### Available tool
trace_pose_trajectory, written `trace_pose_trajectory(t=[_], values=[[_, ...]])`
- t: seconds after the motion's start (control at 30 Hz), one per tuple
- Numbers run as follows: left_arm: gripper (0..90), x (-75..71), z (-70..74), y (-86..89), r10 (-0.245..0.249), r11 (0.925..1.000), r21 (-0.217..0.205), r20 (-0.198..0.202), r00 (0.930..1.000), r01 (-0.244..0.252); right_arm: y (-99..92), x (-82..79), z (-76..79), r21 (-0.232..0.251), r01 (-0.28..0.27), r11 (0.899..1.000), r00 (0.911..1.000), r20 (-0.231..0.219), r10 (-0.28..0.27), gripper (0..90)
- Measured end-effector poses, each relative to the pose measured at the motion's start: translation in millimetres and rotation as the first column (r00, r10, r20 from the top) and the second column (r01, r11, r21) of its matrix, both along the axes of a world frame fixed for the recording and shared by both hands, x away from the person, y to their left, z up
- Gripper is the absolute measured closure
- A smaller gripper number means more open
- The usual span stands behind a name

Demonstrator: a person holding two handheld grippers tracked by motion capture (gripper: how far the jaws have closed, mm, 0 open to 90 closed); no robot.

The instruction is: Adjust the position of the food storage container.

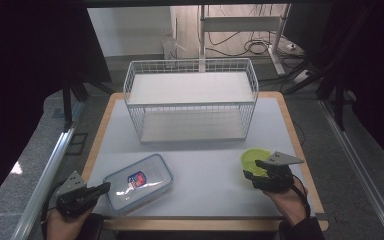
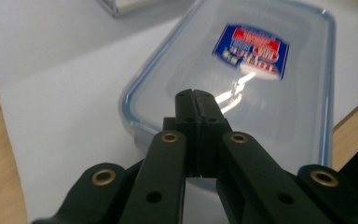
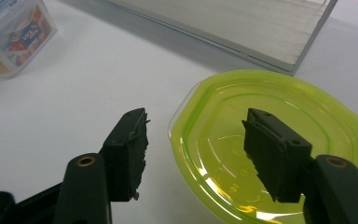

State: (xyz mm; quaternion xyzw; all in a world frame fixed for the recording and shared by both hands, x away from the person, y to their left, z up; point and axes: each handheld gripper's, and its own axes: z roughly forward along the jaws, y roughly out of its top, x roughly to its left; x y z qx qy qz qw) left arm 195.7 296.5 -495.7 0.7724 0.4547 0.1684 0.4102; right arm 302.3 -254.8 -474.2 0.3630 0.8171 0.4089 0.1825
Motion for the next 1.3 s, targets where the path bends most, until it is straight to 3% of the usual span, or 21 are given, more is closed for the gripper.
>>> trace_pose_trajectory(t=[0.07,0.23,0.33,0.47,0.67,0.83,1.3], values=[[90.0,-1.2,0.5,0.7,0.0,1.0,-0.009,-0.012,0.9999,-0.001,0.5,-0.1,0.1,0.001,-0.003,1.0,1.0,-0.003,0.003,41.6],[90.0,-7.8,2.6,6.6,0.033,0.9993,0.016,-0.025,0.9991,-0.033,1.6,-0.6,-0.3,-0.004,-0.007,1.0,0.9999,-0.008,0.007,43.2],[90.0,-8.2,-3.0,9.3,0.044,0.9983,0.04,-0.059,0.9973,-0.042,2.3,-0.6,-0.6,-0.007,-0.006,1.0,0.9999,-0.012,0.006,43.6],[90.0,-9.8,-5.7,11.3,0.041,0.9989,0.028,-0.08,0.996,-0.039,3.6,-0.5,-1.1,-0.012,-0.008,1.0,0.9999,-0.012,0.008,43.8],[90.0,-8.8,-6.3,6.8,0.051,0.9986,0.021,-0.075,0.9959,-0.049,6.4,-0.6,-1.5,-0.017,-0.013,1.0,0.9998,-0.015,0.012,44.2],[90.0,-4.6,-5.0,-4.6,0.029,0.9993,0.026,-0.059,0.9978,-0.027,9.8,-0.8,-0.9,0.0,-0.023,1.0,0.9994,-0.028,0.023,47.3],[90.0,21.7,-6.7,-26.4,0.004,0.9999,-0.016,-0.053,0.9986,-0.005,19.3,-2.5,2.8,0.019,-0.064,0.998,0.9958,-0.064,0.065,53.4]])
